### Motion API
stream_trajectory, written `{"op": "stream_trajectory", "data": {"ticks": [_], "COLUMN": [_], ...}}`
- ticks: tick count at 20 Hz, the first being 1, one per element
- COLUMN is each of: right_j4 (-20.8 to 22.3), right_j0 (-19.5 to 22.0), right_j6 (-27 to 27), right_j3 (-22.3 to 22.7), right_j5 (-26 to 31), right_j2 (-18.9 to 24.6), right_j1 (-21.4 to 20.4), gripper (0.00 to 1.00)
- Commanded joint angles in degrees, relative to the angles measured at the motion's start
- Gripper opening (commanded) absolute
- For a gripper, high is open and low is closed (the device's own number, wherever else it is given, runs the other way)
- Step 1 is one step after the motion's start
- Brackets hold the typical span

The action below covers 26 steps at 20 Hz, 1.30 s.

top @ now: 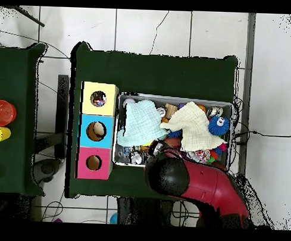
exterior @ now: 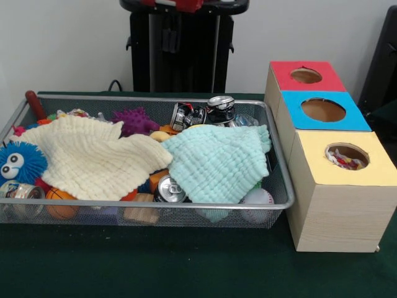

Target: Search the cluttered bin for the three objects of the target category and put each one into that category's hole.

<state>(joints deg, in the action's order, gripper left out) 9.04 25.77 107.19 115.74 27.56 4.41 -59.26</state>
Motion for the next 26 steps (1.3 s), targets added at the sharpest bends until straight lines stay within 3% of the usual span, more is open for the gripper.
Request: {"op": "stream_trajectory", "data": {"ticks": [1,11,17,26], "right_j4": [5.8,9.8,13.9,21.5], "right_j0": [5.7,9.8,12.0,13.3], "right_j6": [-14.7,-11.6,-10.1,-7.4], "right_j3": [5.7,5.8,3.7,-0.6], "right_j5": [1.0,1.1,-1.7,-3.9], "right_j2": [10.2,15.0,17.0,16.5], "right_j1": [-1.6,-1.4,2.4,8.6], "gripper": [0.00,0.00,0.00,0.00]}}
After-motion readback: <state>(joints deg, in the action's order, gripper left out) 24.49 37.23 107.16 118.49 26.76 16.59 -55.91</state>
